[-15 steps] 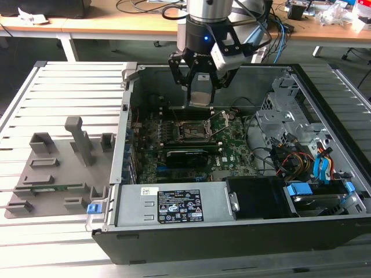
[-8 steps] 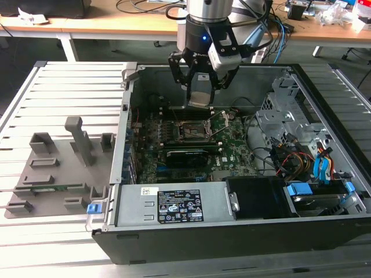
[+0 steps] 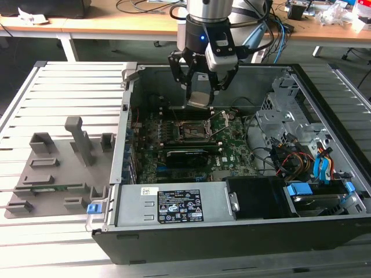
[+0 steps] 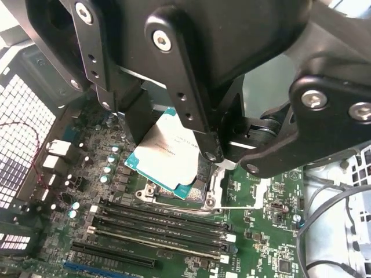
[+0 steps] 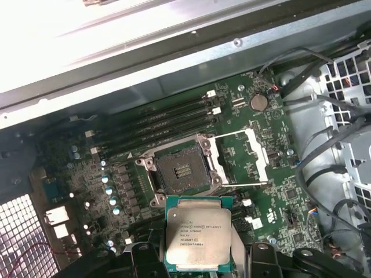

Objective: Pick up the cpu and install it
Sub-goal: 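Place the cpu into insertion slot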

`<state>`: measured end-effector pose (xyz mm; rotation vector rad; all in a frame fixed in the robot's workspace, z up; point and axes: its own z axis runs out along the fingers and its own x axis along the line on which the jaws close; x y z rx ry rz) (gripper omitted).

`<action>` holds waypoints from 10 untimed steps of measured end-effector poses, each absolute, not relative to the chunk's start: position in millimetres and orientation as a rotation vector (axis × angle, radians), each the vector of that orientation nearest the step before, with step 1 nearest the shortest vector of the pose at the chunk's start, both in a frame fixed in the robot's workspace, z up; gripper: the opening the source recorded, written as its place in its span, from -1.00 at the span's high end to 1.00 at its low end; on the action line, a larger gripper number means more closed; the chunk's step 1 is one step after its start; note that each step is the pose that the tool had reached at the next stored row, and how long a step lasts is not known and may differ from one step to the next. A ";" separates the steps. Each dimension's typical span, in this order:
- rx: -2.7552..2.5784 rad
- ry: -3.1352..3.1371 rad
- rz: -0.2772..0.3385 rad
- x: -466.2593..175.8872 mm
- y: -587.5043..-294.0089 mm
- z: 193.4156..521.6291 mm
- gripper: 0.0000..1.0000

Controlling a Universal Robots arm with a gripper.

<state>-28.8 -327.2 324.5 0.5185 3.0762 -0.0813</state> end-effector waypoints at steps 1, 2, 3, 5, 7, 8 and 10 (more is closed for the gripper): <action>0.536 3.073 -0.082 -28.8 -327.2 324.5 -0.08; 0.555 3.070 -0.082 -28.8 -327.2 324.5 -0.08; 0.566 3.069 -0.082 -28.8 -327.2 324.5 -0.08; 0.589 3.065 -0.083 -28.8 -327.2 324.5 -0.08; 0.617 3.059 -0.084 -28.8 -327.2 324.5 -0.08; 0.626 3.058 -0.084 -28.8 -327.2 324.5 -0.08; 0.658 3.051 -0.085 -28.8 -327.2 324.5 -0.08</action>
